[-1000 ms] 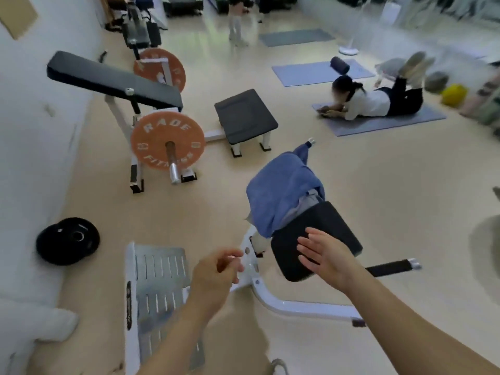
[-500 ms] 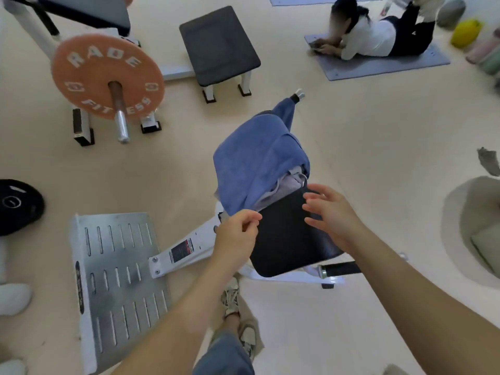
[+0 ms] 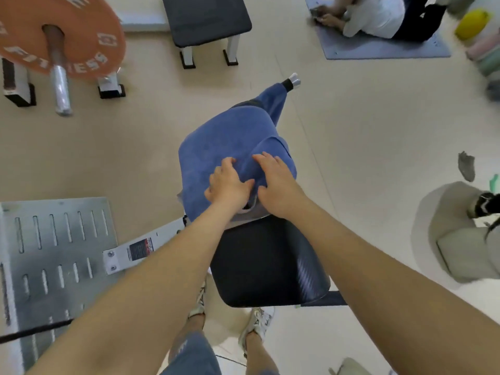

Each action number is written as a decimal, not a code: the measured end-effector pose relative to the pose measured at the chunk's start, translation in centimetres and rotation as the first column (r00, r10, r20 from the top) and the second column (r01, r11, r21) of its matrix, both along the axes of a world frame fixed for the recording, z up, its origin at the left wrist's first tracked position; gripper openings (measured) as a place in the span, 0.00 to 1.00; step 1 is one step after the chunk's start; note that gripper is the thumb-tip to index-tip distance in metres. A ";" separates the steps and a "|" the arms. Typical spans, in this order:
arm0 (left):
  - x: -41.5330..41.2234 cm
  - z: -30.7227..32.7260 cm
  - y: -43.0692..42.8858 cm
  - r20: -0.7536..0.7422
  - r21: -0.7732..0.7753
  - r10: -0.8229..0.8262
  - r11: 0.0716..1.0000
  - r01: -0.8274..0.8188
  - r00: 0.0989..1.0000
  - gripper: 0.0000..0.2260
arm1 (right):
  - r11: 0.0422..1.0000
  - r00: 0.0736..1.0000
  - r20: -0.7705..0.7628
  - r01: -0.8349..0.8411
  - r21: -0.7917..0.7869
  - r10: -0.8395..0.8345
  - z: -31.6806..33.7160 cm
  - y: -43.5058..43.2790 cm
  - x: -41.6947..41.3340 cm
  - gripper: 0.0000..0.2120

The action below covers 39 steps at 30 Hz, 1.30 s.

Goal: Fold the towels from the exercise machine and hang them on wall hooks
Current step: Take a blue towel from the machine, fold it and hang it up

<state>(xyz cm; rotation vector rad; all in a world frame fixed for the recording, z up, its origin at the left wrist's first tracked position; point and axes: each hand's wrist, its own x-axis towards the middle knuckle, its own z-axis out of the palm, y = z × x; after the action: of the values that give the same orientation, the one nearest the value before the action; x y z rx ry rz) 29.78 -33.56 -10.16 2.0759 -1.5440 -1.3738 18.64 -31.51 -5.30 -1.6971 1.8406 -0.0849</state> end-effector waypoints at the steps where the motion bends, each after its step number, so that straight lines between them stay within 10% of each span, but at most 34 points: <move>1: 0.2 0.2 -0.6 -0.027 0.005 -0.015 1.000 0.015 1.000 0.12 | 0.998 0.998 -0.026 -0.056 0.018 0.056 -0.2 -0.7 0.1 0.34; 5: 1.1 2.4 -0.2 -0.165 -0.221 -0.119 0.972 0.081 0.979 0.08 | 0.972 0.971 -0.059 -0.234 -0.019 0.232 -0.7 -1.8 -0.2 0.34; 9: 1.0 9.0 1.4 -0.120 -0.521 -0.178 0.849 0.091 0.977 0.10 | 0.891 0.971 -0.107 -0.240 -0.386 0.215 2.3 -3.0 -2.2 0.09; 18: -0.8 22.5 8.0 -0.026 -0.836 0.231 0.529 -0.148 0.973 0.10 | 0.858 0.951 0.163 -0.155 -0.490 0.264 13.6 -2.3 -12.1 0.06; 24: -3.2 24.4 13.6 -0.228 -0.630 0.381 0.644 -0.434 0.896 0.11 | 0.982 0.553 0.818 -0.173 -0.076 0.161 17.7 1.4 -17.6 0.09; 29: -2.0 24.4 18.3 -0.638 -0.154 0.291 0.859 -0.488 0.713 0.08 | 0.852 0.315 0.943 -0.461 0.248 -0.104 16.3 3.8 -20.4 0.29; 32: -0.2 22.4 18.8 -0.563 -0.065 0.300 0.913 -0.403 0.770 0.17 | 0.895 0.522 0.848 -0.327 0.304 -0.097 14.1 4.5 -19.8 0.16; 35: 0.3 18.6 18.6 -0.130 -0.128 0.380 0.909 -0.396 0.916 0.06 | 0.991 0.860 0.510 -0.087 0.101 0.024 10.4 5.0 -18.5 0.05; 39: -0.1 16.0 18.4 0.178 -0.430 0.501 0.814 -0.391 0.847 0.07 | 0.959 0.945 0.326 0.071 -0.273 0.023 9.1 5.9 -17.8 0.06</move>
<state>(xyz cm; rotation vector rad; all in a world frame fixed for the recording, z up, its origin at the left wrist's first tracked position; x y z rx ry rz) 29.65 -15.13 5.86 2.2464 -1.1620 -0.5720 0.87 -25.61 3.83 -1.7234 1.6559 -0.6296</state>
